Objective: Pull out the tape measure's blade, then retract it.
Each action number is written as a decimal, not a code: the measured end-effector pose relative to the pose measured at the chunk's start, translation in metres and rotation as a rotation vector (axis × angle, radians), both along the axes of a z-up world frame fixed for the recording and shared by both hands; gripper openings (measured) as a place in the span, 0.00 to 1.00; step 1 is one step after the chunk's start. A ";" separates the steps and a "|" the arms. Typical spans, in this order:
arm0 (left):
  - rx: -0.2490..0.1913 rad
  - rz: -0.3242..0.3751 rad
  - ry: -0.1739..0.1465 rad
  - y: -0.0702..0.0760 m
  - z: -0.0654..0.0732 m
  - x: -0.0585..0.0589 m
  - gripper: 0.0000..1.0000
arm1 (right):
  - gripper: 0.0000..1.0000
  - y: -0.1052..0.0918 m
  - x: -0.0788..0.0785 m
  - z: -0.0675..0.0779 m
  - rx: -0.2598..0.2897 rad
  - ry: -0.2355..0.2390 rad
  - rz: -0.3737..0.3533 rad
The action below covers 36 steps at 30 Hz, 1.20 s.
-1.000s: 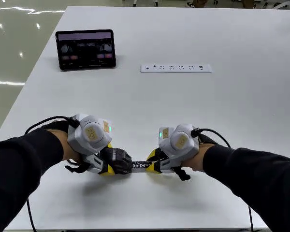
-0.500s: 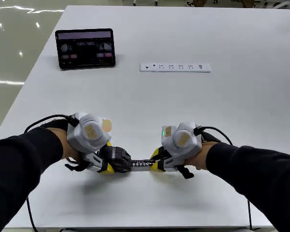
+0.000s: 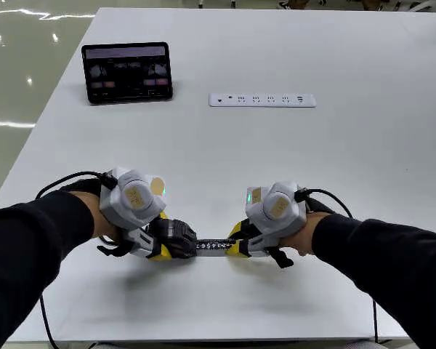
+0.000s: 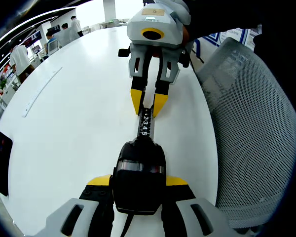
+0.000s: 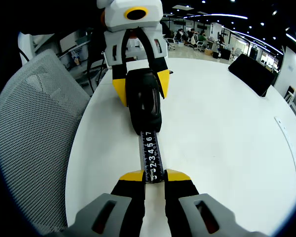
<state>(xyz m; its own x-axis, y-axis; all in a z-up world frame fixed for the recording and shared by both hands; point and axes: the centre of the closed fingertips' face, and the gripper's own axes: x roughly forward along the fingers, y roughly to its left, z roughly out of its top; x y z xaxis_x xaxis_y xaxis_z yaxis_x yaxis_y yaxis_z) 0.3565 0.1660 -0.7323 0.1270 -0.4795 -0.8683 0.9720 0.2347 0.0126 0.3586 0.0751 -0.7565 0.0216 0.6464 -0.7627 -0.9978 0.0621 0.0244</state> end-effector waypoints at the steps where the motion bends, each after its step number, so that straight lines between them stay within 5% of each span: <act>1: -0.002 -0.002 0.001 0.000 0.000 0.000 0.33 | 0.09 -0.001 0.000 0.000 0.001 0.001 -0.001; 36: -0.007 0.009 -0.016 -0.002 0.000 0.001 0.33 | 0.09 -0.015 0.001 -0.002 -0.010 -0.002 0.000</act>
<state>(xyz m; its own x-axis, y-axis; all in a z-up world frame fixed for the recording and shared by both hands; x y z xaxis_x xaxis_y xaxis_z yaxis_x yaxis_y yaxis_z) 0.3574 0.1642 -0.7324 0.1451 -0.4842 -0.8628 0.9696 0.2431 0.0267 0.3594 0.0605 -0.7581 0.0229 0.6389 -0.7690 -0.9978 0.0619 0.0218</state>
